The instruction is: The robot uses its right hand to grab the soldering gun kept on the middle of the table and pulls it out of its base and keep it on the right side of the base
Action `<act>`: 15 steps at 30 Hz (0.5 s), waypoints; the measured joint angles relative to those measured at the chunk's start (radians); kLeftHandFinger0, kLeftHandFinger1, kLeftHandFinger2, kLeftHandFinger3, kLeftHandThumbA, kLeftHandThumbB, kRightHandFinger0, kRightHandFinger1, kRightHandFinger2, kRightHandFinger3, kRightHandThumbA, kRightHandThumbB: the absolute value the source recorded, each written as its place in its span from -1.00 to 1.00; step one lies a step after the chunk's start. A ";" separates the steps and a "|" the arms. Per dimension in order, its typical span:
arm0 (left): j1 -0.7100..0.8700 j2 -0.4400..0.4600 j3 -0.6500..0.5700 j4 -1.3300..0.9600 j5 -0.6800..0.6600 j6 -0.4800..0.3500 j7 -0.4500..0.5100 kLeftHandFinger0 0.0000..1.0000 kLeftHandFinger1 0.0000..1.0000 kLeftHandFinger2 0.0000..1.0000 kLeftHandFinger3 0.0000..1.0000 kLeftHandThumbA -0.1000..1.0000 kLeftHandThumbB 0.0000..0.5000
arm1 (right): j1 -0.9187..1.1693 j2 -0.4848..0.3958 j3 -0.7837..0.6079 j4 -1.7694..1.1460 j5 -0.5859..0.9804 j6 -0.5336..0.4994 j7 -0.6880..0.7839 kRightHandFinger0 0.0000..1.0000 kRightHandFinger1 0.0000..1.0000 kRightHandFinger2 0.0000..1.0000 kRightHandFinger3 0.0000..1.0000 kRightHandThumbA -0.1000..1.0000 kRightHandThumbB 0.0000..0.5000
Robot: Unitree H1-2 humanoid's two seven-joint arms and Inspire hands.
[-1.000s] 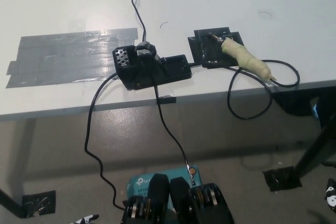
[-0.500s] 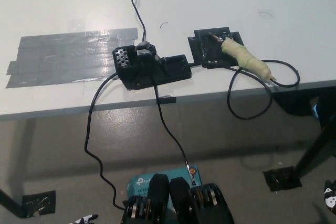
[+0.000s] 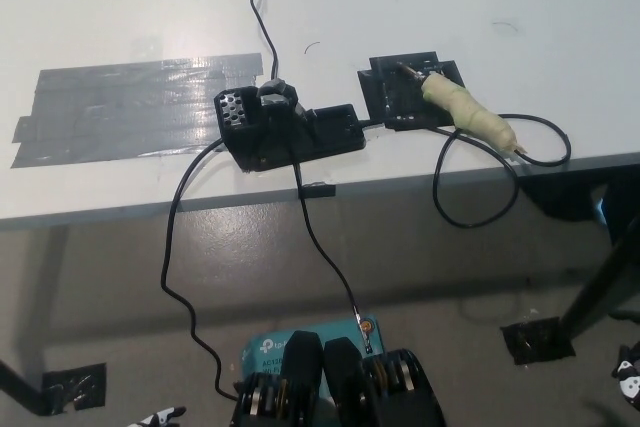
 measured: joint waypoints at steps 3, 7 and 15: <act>0.001 0.000 0.000 0.000 0.000 -0.002 0.000 0.54 0.72 0.99 1.00 0.26 -0.40 | 0.000 -0.004 0.007 -0.004 -0.001 0.012 0.000 -0.90 -0.82 -0.37 0.61 -0.53 -0.53; 0.002 0.000 0.000 0.000 0.000 -0.001 0.000 0.56 0.73 1.00 1.00 0.27 -0.40 | 0.000 -0.013 0.017 -0.009 -0.006 0.024 0.000 -0.85 -0.78 -0.33 0.67 -0.56 -0.56; 0.003 0.000 0.001 0.000 0.001 -0.002 0.000 0.52 0.71 0.97 1.00 0.28 -0.42 | 0.000 -0.022 0.025 -0.013 -0.011 0.035 0.001 -0.84 -0.78 -0.34 0.66 -0.48 -0.59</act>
